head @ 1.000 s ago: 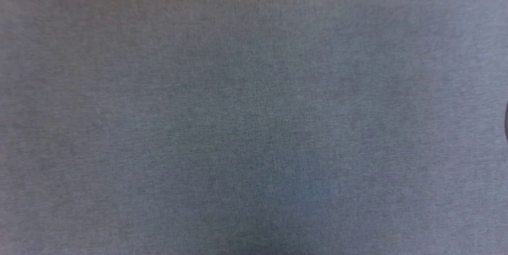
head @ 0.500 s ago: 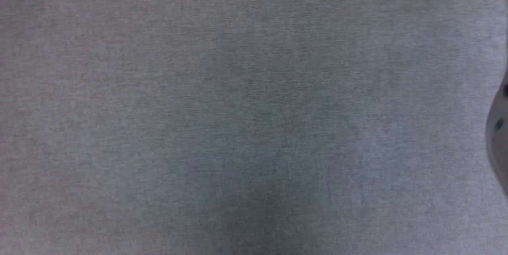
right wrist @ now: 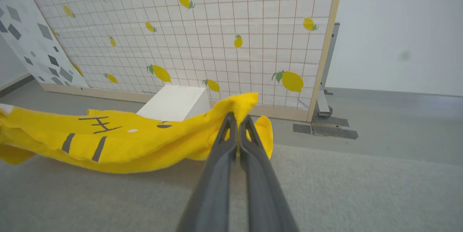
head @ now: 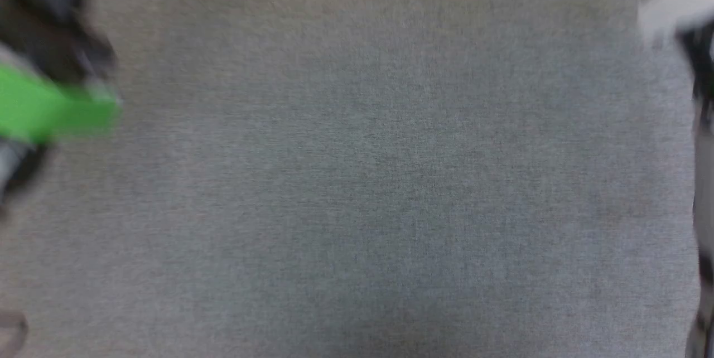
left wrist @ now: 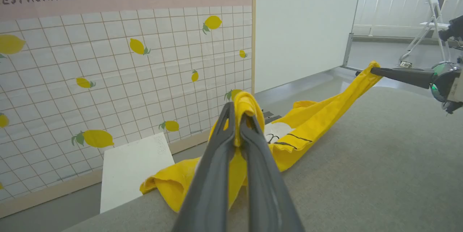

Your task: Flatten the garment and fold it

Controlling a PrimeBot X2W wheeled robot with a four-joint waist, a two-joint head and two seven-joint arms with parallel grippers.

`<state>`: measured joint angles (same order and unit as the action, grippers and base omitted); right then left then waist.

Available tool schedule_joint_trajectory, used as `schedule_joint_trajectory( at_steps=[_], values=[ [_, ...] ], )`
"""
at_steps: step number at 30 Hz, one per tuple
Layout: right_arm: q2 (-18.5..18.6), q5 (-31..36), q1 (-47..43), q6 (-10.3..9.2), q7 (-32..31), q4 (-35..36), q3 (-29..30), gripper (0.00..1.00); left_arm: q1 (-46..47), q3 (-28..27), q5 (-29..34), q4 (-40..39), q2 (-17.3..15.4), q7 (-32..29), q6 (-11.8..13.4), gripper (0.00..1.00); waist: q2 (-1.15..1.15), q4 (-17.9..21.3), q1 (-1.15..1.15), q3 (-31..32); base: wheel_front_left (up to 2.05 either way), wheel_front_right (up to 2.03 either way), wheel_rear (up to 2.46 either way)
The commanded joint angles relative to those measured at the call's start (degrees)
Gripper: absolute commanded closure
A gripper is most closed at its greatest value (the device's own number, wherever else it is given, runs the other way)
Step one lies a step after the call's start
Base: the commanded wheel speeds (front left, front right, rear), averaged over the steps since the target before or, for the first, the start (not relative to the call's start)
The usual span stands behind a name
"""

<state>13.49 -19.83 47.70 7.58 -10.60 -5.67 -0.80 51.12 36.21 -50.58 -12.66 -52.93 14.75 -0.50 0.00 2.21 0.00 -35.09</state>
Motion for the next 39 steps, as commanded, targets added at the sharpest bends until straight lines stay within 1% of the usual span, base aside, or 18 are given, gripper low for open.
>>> schedule_joint_trajectory(
  at_steps=[1, 4, 8, 10, 13, 16, 21, 25, 29, 33, 39],
  values=[
    [-0.18, -0.65, -4.44, -0.09, -0.78, 2.62, 0.97, 1.0, -4.37, -0.14, 0.33, -1.26, -0.77, 0.24, 1.12, 1.0, 0.0, -1.88, 0.0, 4.87, 0.0, 0.0, 0.0],
    [-1.04, -1.27, -13.88, -0.09, -2.38, 7.79, 3.43, 1.0, -12.97, 0.61, 1.88, -2.9, -0.69, 0.24, 2.8, 1.0, 0.0, -2.28, 0.0, 7.26, 0.0, 0.0, 0.0],
    [-2.46, -1.26, -23.98, -0.09, -3.43, 11.28, 5.8, 1.0, -22.07, 2.74, 2.07, -2.78, 0.43, 0.24, 4.27, 1.0, 0.0, -2.81, 0.0, 10.61, 0.0, 0.0, 0.0],
    [-2.2, -0.55, -28.31, -0.09, -4.04, 12.09, 5.87, 1.0, -25.76, 4.6, 1.94, -1.73, 0.59, 0.24, 4.96, 1.0, 0.0, -3.1, 0.0, 12.29, 0.0, 0.0, 0.0],
    [-2.06, -0.37, -33.95, -0.09, -4.51, 12.43, 6.14, 1.0, -30.56, 6.85, -0.68, -0.33, 1.81, -0.36, 5.58, 1.0, 0.0, -3.39, 0.0, 14.52, 0.0, 0.0, 0.0],
    [-1.78, -0.65, -39.38, -0.09, -5.31, 11.88, 6.7, 1.0, -35.04, 9.15, -4.76, 0.73, 2.92, -2.74, 5.95, 1.0, 0.0, -3.86, 0.0, 16.97, 0.0, 0.0, 0.0],
    [0.49, -0.18, -46.8, -0.09, -7.93, 11.08, 5.99, 1.0, -39.97, 12.65, -11.01, 2.05, 3.56, -8.59, 5.47, 1.0, 0.0, -4.4, 0.0, 19.69, 0.0, 0.0, 0.0],
    [2.59, 0.01, -51.98, -0.09, -10.2, 10.26, 4.43, 1.0, -42.24, 14.59, -14.76, 2.59, 3.4, -13.33, 6.17, 1.0, 0.0, -4.68, 0.0, 21.13, 0.0, 0.0, 0.0],
    [4.28, 0.23, -55.64, -0.09, -11.75, 10.42, 3.52, 1.0, -44.3, 15.7, -18.26, 2.06, 2.8, -16.99, 7.18, 1.0, 0.0, -4.6, 0.0, 22.35, 0.0, 0.0, 0.0],
    [4.67, -1.04, -59.0, -0.09, -14.46, 10.55, 3.14, 1.0, -46.76, 16.84, -20.99, 1.17, 1.95, -19.64, 8.46, 1.0, 0.0, -4.33, 0.0, 23.65, 0.0, 0.0, 0.0],
    [5.49, -3.15, -64.31, -0.09, -22.6, 11.44, 3.08, 1.0, -49.83, 18.31, -23.93, -0.61, 0.47, -22.89, 10.85, 1.0, 0.0, -4.16, 0.0, 25.5, 0.0, 0.0, 0.0]
  ],
)
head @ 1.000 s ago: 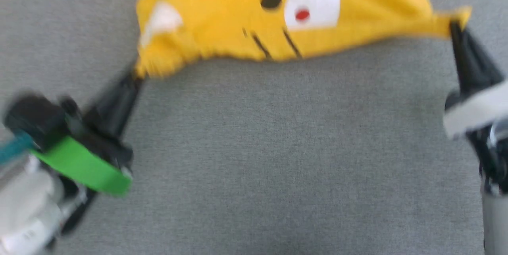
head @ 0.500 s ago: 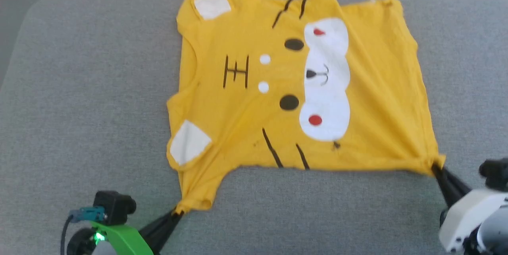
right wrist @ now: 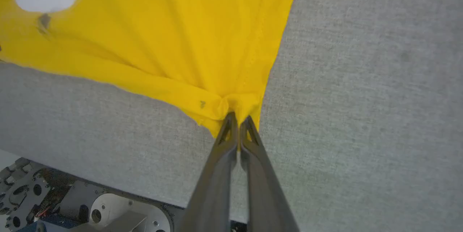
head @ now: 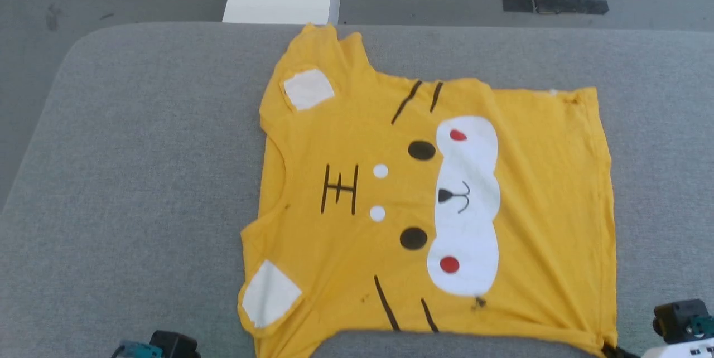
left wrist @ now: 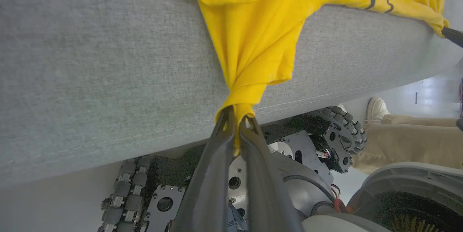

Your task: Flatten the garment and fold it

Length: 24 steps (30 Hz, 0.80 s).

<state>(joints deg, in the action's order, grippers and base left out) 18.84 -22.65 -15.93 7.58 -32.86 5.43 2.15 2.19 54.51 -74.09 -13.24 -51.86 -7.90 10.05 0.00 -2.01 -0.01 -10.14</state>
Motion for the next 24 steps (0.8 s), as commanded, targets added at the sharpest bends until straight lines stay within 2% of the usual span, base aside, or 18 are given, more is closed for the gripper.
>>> schedule_joint_trajectory(
  at_steps=[1, 7, 10, 15, 24],
  values=[
    [0.01, -0.55, -1.25, -0.09, -1.16, 0.64, 0.44, 1.0, -1.22, 0.17, -0.68, -0.19, -0.94, -0.67, 0.65, 1.0, 0.0, 0.05, 0.01, 0.79, 0.0, 0.0, 0.0],
    [-1.12, -1.45, -4.64, -0.09, -6.17, 3.52, 2.57, 1.0, -3.1, 0.23, -2.23, -2.17, -2.78, -1.56, 2.57, 1.0, 0.0, 0.1, 0.01, 1.72, 0.0, 0.0, 0.0],
    [-1.41, -0.78, -5.24, -0.09, -6.51, 5.66, 3.8, 1.0, -3.14, -0.44, -1.3, -3.21, -3.97, -0.57, 4.1, 1.0, 0.0, 0.2, 0.01, 1.54, 0.0, 0.0, 0.0],
    [-1.4, 0.74, -3.25, -0.09, -4.06, 8.35, 4.24, 1.0, -1.01, -2.59, 2.05, -5.77, -5.32, 2.54, 5.11, 1.0, 0.0, 0.51, 0.01, 0.43, 0.0, 0.0, 0.0],
    [0.98, 3.36, 5.38, -0.09, 2.53, 11.25, 3.54, 1.0, 8.94, -7.69, 13.17, -9.11, -7.62, 7.54, 6.17, 1.0, 0.0, 1.22, 0.01, -3.99, 0.0, 0.0, 0.0]
  ],
)
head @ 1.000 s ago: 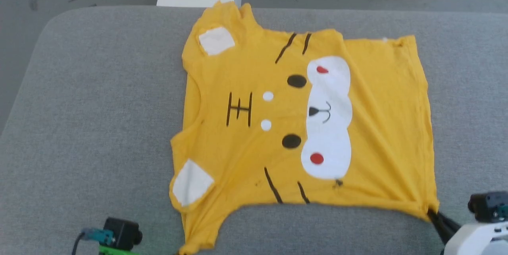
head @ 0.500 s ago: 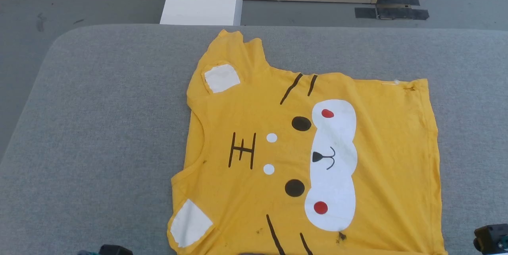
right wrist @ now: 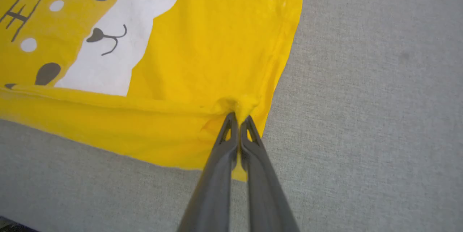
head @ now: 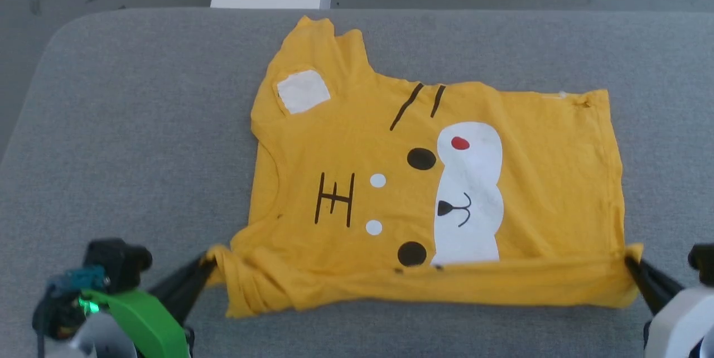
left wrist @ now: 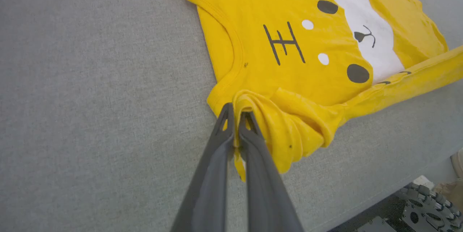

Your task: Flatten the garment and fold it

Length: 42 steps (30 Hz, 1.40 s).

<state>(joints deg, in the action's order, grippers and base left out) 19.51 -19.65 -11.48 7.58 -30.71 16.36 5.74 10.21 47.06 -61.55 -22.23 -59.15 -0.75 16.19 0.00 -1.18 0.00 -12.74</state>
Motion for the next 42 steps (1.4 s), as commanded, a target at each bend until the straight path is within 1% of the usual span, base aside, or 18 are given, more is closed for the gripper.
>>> schedule_joint_trajectory(
  at_steps=[1, 4, 6, 10, 16, 19, 24, 25, 26, 28, 29, 30, 31, 32, 33, 37, 40, 42],
  values=[
    [0.59, 0.54, 1.61, -0.09, 0.79, 0.4, -0.11, 1.0, 1.7, -0.62, 1.43, -0.18, -0.41, 0.81, -0.05, 1.0, 0.0, 0.48, 0.0, -1.82, 0.0, 0.0, 0.0],
    [1.46, 1.49, 5.12, -0.09, 2.49, 0.36, -0.47, 1.0, 5.27, -1.97, 4.62, 0.17, -0.27, 2.5, -1.12, 1.0, 0.0, 1.04, 0.0, -4.18, 0.0, 0.0, 0.0],
    [1.7, 2.04, 6.9, -0.09, 3.06, 0.09, -0.85, 1.0, 6.96, -2.52, 5.66, 0.85, 0.44, 3.58, -2.13, 1.0, 0.0, 1.3, 0.0, -5.42, 0.0, 0.0, 0.0],
    [1.69, 3.27, 10.47, -0.09, 4.42, -1.14, -1.56, 1.0, 10.69, -3.83, 8.13, 4.32, 2.9, 7.42, -4.42, 1.0, 0.0, 1.52, 0.0, -8.51, 0.0, 0.0, 0.0],
    [1.25, 4.18, 13.65, -0.09, 5.27, -4.9, -3.0, 1.0, 12.95, -4.21, 8.34, 12.94, 7.65, 12.0, -7.92, 1.0, 0.0, 1.51, 0.0, -11.63, 0.0, 0.0, 0.0],
    [1.23, 4.26, 14.7, -0.09, 5.67, -7.17, -3.71, 1.0, 13.16, -3.55, 7.85, 18.03, 9.78, 12.77, -9.86, 1.0, 0.0, 1.51, 0.0, -12.35, 0.0, 0.0, 0.0],
    [1.48, 3.9, 15.5, -0.09, 5.84, -9.83, -4.18, 1.0, 13.95, -1.95, 7.21, 24.02, 12.41, 12.36, -12.65, 1.0, 0.0, 1.17, 0.0, -12.9, 0.0, 0.0, 0.0],
    [1.54, 3.74, 15.6, -0.09, 5.74, -10.22, -4.14, 1.0, 14.23, -1.61, 7.07, 25.02, 12.93, 12.04, -13.16, 0.91, 0.0, 1.07, 0.0, -12.93, 0.0, 0.0, 0.0],
    [1.56, 3.63, 15.7, -0.09, 5.71, -10.52, -4.1, 1.0, 14.46, -1.38, 6.94, 25.76, 13.36, 11.8, -13.52, 0.8, 0.0, 1.01, 0.0, -12.92, 0.0, 0.0, 0.0],
    [1.47, 3.34, 15.86, -0.09, 5.52, -11.26, -3.97, 1.0, 15.06, -0.73, 6.8, 27.09, 14.26, 11.19, -14.48, 0.6, 0.0, 0.82, 0.0, -12.79, 0.0, 0.0, 0.0],
    [1.32, 3.07, 15.93, -0.09, 5.29, -11.65, -3.98, 0.69, 15.38, -0.58, 6.66, 27.64, 14.82, 11.17, -14.88, 0.55, 0.0, 0.74, 0.0, -12.68, 0.0, 0.0, 0.0],
    [1.26, 2.89, 15.98, -0.09, 5.2, -11.86, -4.1, 0.16, 15.62, -0.52, 6.56, 28.03, 15.23, 11.2, -15.15, 0.51, 0.0, 0.69, 0.0, -12.57, 0.0, 0.0, 0.0],
    [1.19, 2.64, 16.04, -0.09, 5.19, -12.12, -4.25, 0.0, 15.88, -0.48, 6.43, 28.41, 15.74, 11.31, -15.43, 0.31, 0.0, 0.62, 0.0, -12.28, 0.0, 0.0, 0.0],
    [1.15, 2.49, 16.07, -0.09, 5.23, -12.33, -4.3, 0.0, 16.01, -0.56, 6.19, 28.62, 16.14, 11.48, -15.66, 0.02, 0.0, 0.59, 0.0, -12.01, 0.0, 0.0, 0.0],
    [1.12, 2.35, 16.07, -0.09, 5.21, -12.59, -4.4, 0.0, 16.03, -0.77, 5.76, 28.77, 16.57, 11.75, -15.85, 0.0, 0.0, 0.59, 0.0, -11.65, 0.0, 0.0, 0.0],
    [1.05, 1.35, 15.78, -0.09, 5.57, -12.62, -4.56, 0.0, 15.23, -1.79, 4.29, 28.46, 17.1, 12.79, -16.17, 0.0, 0.0, 0.69, 0.0, -9.74, 0.0, 0.0, 0.0],
    [1.13, 1.23, 15.08, -0.09, 6.83, -11.76, -4.06, 0.0, 13.33, -3.88, 3.24, 26.76, 16.93, 14.24, -15.24, 0.0, 0.0, 0.86, 0.0, -7.45, 0.0, 0.0, 0.0],
    [0.65, 1.42, 14.21, -0.09, 8.1, -10.74, -3.13, 0.0, 11.36, -6.33, 2.86, 24.81, 16.98, 15.13, -13.94, 0.0, 0.0, 0.9, 0.0, -5.58, 0.0, 0.0, 0.0]
  ],
)
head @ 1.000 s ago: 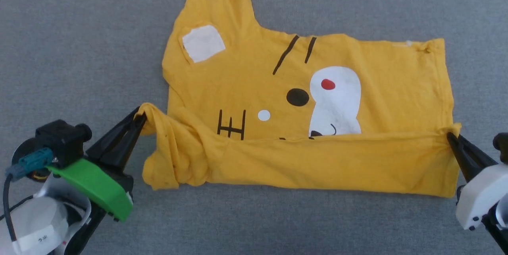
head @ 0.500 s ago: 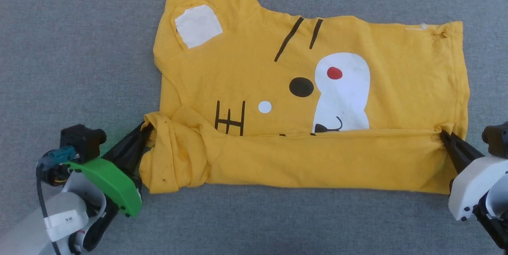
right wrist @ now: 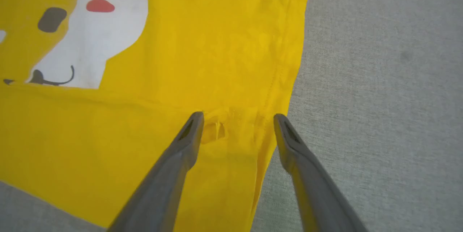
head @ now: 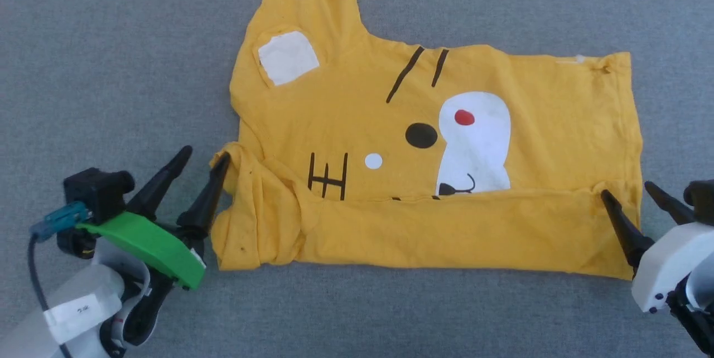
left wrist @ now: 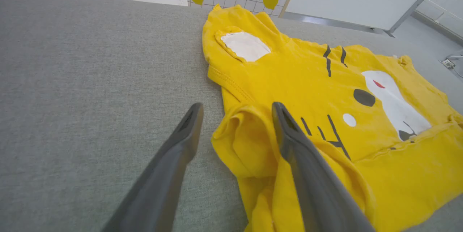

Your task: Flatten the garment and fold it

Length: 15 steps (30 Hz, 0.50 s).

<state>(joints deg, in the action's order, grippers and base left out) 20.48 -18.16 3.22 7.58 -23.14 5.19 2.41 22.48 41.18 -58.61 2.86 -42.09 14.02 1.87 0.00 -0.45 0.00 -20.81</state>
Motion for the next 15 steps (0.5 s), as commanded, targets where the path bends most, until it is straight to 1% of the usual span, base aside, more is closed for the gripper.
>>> schedule_joint_trajectory(
  at_steps=[1, 2, 4, 6, 8, 11, 13, 15],
  values=[
    [-0.75, 0.28, -1.02, -0.09, 1.48, 1.18, 0.9, 0.0, -2.23, -2.01, 0.09, -1.52, -0.07, 0.64, 1.32, 0.0, 0.0, 0.21, 0.0, 3.51, 0.0, 0.0, 0.0],
    [-1.19, 0.71, -1.55, -0.09, 2.33, 1.87, 1.67, 0.0, -3.44, -3.43, 0.43, -2.67, 0.0, 0.79, 2.18, 0.0, 0.0, 0.18, 0.0, 4.15, 0.0, 0.0, 0.0],
    [-2.94, 2.25, -3.11, -0.09, 4.92, 3.7, 3.95, 0.0, -6.95, -8.38, 2.07, -5.9, 1.28, 0.92, 4.63, 0.0, 0.0, -0.04, 0.0, 5.96, 0.0, 0.0, 0.0],
    [-4.82, 3.87, -4.57, -0.09, 7.11, 5.31, 5.92, 0.0, -10.43, -12.18, 4.95, -8.36, 2.54, 0.94, 6.56, 0.0, 0.0, -0.25, 0.0, 7.06, 0.0, 0.0, 0.0],
    [-7.44, 6.11, -6.37, -0.09, 9.62, 6.94, 7.98, 0.0, -14.57, -16.09, 8.68, -10.99, 4.76, 0.95, 8.44, 0.0, 0.0, -0.53, 0.0, 8.04, 0.0, 0.0, 0.0],
    [-12.0, 9.66, -8.95, -0.09, 13.82, 8.75, 10.39, 0.0, -20.47, -21.85, 14.59, -14.33, 9.08, 0.96, 9.51, 0.0, 0.0, -0.95, 0.0, 9.02, 0.0, 0.0, 0.0],
    [-14.48, 11.56, -10.26, -0.09, 16.68, 9.23, 11.46, 0.0, -23.96, -24.98, 18.81, -15.66, 12.24, 0.96, 9.62, 0.0, 0.0, -1.08, 0.0, 9.62, 0.0, 0.0, 0.0],
    [-16.06, 12.97, -11.34, -0.09, 19.02, 9.2, 12.21, 0.0, -27.13, -26.88, 22.26, -15.72, 14.76, 0.96, 9.3, 0.0, 0.0, -1.07, 0.0, 10.04, 0.0, 0.0, 0.0]
  ],
)
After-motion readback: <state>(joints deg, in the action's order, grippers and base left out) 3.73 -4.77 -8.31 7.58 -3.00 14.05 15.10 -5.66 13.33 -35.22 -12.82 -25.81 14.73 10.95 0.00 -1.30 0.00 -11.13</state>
